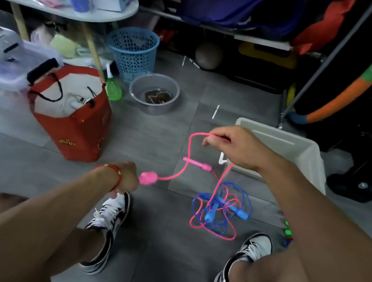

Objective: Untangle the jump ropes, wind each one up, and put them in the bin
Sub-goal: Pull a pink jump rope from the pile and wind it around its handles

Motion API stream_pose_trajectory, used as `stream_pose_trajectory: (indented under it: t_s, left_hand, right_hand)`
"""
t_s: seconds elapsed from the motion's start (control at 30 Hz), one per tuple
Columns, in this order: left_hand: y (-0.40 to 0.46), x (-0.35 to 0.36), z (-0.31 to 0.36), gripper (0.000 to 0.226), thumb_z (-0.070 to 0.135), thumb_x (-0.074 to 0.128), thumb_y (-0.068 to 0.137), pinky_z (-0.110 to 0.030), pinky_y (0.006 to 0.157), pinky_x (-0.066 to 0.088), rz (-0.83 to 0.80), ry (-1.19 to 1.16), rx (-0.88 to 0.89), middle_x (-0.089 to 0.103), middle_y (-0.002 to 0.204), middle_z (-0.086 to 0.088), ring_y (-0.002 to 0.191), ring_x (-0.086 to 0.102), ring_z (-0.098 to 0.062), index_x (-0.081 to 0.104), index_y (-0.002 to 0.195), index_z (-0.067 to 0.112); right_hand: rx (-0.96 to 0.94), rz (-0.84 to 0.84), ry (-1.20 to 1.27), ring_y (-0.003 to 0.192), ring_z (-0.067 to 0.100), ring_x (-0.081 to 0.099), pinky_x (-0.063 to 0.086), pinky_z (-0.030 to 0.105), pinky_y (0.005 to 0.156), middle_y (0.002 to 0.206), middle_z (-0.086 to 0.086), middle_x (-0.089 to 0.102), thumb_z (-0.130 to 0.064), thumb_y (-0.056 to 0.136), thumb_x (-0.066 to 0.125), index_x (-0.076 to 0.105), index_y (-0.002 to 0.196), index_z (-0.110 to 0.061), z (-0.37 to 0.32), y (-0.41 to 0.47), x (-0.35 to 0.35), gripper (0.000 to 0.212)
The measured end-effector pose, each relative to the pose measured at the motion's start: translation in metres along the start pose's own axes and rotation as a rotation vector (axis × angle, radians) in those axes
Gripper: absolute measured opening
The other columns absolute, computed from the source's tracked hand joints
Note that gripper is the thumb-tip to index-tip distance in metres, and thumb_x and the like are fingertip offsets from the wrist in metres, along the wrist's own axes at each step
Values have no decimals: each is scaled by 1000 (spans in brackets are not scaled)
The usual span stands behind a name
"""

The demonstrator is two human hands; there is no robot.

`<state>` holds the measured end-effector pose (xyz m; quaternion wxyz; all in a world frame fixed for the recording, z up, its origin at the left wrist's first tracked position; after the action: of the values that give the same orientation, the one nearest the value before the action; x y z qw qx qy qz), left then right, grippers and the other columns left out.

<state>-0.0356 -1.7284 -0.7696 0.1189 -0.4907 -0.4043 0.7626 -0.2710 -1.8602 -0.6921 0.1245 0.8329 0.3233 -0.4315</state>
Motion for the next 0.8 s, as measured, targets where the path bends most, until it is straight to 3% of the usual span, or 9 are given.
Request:
stream_pose_trajectory:
  t_s: [0.07,0.13,0.23,0.27,0.33,0.47,0.6,0.7,0.8]
  left_hand:
    - [-7,15,2,24,25,63,89,-32,85,54,-76,397,27,66,104,-9,100,67,-25,65,102,5]
    - [-18,21,12,47,37,67,92,-25,100,39,-65,439,119,57,128,0,126,53,-19,60,130,11]
    - [-32,17,47,51,11,69,92,-12,92,37,-74,-343,399,53,137,5,126,50,-8,50,139,17]
    - [-37,12,56,38,6,67,92,-15,87,43,-77,-577,483,63,129,-5,115,60,-8,56,128,15]
    - [-40,1,59,6,10,59,99,-22,74,49,-37,-676,561,70,87,-14,76,68,-10,63,103,10]
    - [-35,-14,36,28,17,45,106,-34,72,50,49,-500,551,56,49,0,62,66,-29,63,91,3]
    - [-24,-36,2,27,1,47,97,-24,59,50,248,-300,410,61,48,-3,51,64,-23,63,77,10]
    - [-19,-44,-15,27,6,50,88,-22,68,48,400,-63,268,71,66,-4,68,70,-21,67,71,17]
    - [-16,-34,-9,44,43,48,86,-28,91,48,368,99,286,72,109,-7,107,66,-26,74,103,12]
  right_hand:
    - [-42,-79,-52,70,11,58,48,31,73,75,-8,67,-44,94,56,75,95,-34,-20,0,6,21]
    - [-92,-176,-84,65,5,53,46,23,67,71,-8,63,-45,95,58,72,89,-37,-39,-1,17,17]
    - [-146,-293,-153,66,6,53,42,20,64,72,-6,62,-42,96,59,73,93,-35,-56,-2,41,17]
    - [-164,-301,-203,70,9,55,44,24,67,73,-6,63,-43,96,58,73,94,-32,-58,-2,49,18]
    - [-163,-311,-263,68,11,53,45,27,66,71,-6,61,-44,96,58,69,84,-28,-53,1,57,23]
    - [-8,-519,-353,60,11,49,40,20,58,64,-4,54,-37,98,58,58,67,-23,-6,0,64,34]
    - [243,-647,-532,95,31,66,53,38,83,97,9,71,-28,95,57,69,94,-13,67,-8,59,19]
    - [205,-417,-378,86,25,67,51,34,78,83,-2,72,-30,97,56,67,85,-23,62,0,36,18]
    - [70,-213,-103,64,7,61,49,29,68,62,-15,63,-36,98,58,72,92,-29,20,-1,15,17]
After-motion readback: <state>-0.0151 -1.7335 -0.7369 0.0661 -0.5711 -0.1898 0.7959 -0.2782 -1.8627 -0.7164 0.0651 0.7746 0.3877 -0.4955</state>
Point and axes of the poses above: each hand's wrist, its own y-axis towards the middle knuckle, its own x-axis out of the palm, z = x × y, the point moved 5 cm from there along y, towards the middle knuckle
